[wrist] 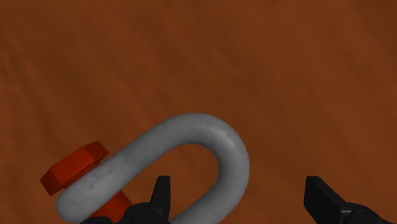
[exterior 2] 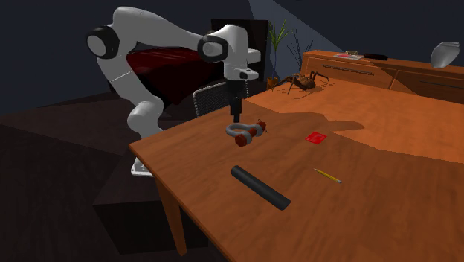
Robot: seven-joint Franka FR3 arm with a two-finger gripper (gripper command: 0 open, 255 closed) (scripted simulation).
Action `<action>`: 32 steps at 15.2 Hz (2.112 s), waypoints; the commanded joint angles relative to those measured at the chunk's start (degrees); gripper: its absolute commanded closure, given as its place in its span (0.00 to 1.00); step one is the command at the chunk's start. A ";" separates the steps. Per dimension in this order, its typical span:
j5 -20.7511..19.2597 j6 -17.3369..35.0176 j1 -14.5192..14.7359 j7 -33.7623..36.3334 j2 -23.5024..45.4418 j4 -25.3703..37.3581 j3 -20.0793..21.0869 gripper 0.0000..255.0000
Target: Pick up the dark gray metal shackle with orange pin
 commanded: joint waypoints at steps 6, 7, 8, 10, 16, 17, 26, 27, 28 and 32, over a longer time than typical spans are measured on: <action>-0.39 5.11 -0.23 0.23 1.22 -3.45 -0.66 0.00; -0.49 6.34 -0.27 0.38 1.45 -4.46 -0.76 0.00; -0.49 6.34 -0.27 0.38 1.44 -4.47 -0.76 0.00; -0.48 6.31 -0.25 0.41 1.45 -4.43 -0.74 1.00; -0.48 6.30 -0.24 0.45 1.37 -4.51 -0.70 1.00; -0.47 6.43 -0.26 0.36 1.60 -4.39 -0.79 1.00; -0.04 0.91 -0.17 -0.34 0.68 0.24 -0.30 1.00; 0.02 0.14 -0.15 -0.45 0.63 0.96 -0.25 1.00; 0.08 -0.62 -0.13 -0.55 0.58 1.69 -0.19 1.00; 0.31 -3.66 -0.04 -0.97 0.54 4.70 0.01 1.00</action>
